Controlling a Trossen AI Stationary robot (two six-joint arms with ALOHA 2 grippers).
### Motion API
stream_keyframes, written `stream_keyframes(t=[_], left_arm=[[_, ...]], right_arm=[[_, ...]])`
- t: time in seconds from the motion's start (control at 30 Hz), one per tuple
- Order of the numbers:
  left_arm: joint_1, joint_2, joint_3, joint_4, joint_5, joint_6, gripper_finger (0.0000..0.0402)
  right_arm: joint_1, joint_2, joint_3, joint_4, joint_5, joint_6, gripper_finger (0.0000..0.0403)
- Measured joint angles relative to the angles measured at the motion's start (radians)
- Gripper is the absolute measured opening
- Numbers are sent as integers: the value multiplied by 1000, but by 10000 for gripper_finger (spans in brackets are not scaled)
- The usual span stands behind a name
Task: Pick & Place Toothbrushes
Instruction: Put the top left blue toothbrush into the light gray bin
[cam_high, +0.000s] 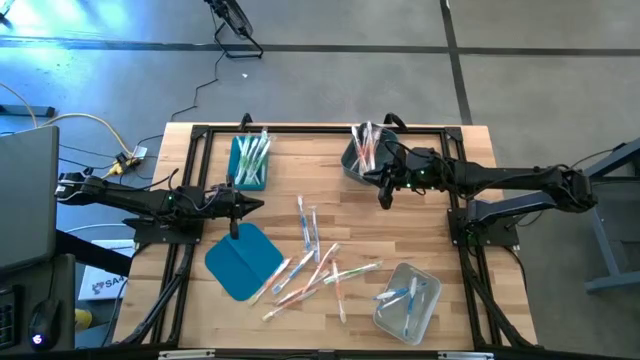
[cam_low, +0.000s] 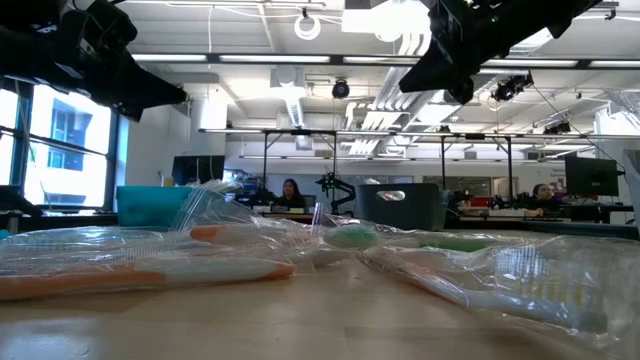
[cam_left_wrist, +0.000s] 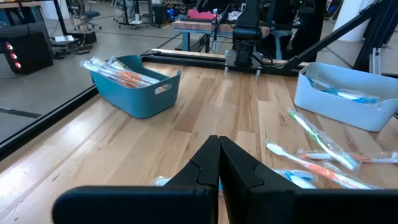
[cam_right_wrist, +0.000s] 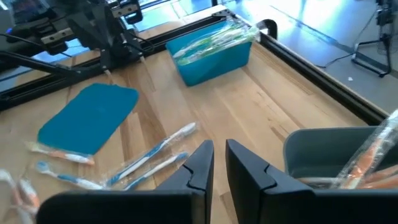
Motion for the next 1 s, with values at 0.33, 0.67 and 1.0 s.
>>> stream_keyframes(t=[0.33,0.67,1.0], left_arm=[[0,0,0,-5,17,-6,0],[0,2,0,-63,17,-121,0],[0,2,0,-60,17,-186,0]], right_arm=[[0,0,0,0,-8,-2,34],[0,0,0,0,-9,-49,34],[0,0,0,0,-11,-45,34]])
